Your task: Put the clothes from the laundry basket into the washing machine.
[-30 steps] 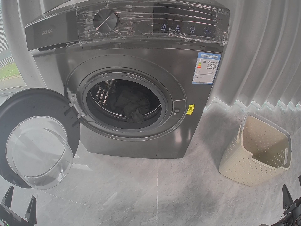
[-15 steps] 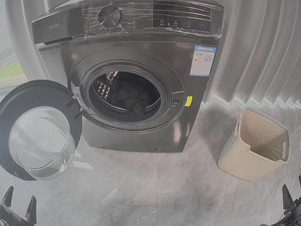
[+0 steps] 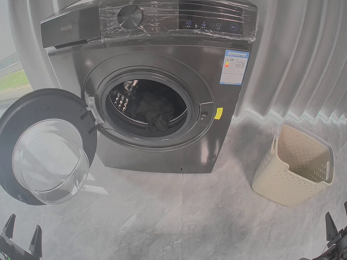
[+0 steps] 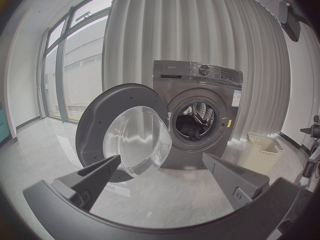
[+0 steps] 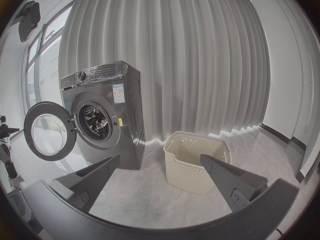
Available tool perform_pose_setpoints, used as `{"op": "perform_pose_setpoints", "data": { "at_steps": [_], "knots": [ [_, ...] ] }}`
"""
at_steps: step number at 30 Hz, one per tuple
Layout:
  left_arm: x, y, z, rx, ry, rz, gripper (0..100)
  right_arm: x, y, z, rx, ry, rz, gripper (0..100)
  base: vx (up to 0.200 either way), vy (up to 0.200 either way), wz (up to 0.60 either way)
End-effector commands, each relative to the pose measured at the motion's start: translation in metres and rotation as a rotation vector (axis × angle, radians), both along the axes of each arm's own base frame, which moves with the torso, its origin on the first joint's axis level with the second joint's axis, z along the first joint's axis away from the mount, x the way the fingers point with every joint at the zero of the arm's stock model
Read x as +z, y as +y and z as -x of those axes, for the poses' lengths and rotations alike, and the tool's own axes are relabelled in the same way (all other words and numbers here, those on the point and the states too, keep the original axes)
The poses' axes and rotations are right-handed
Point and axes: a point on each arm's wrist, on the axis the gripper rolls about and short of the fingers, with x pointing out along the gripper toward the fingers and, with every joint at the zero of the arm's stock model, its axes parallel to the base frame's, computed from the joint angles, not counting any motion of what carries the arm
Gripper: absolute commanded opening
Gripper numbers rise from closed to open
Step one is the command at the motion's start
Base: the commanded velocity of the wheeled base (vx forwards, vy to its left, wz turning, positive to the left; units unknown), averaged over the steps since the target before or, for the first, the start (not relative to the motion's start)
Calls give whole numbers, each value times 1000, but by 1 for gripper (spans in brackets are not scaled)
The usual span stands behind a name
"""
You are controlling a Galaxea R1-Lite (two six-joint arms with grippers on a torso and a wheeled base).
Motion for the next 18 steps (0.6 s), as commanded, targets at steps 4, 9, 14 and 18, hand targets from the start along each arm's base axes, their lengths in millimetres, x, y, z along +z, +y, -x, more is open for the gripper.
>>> {"op": "perform_pose_setpoints", "data": {
  "at_steps": [4,9,14,18],
  "knots": [
    [-5,0,0,1,6,0,100,-5,0,0,1,6,0,100,0,0,0],
    [-5,0,0,1,6,0,100,-5,0,0,1,6,0,100,0,40,0],
    [-5,0,0,1,6,0,100,-5,0,0,1,6,0,100,0,120,0],
    [-5,0,0,1,7,-1,100,-5,0,0,1,6,0,100,0,0,0]
  ]
}}
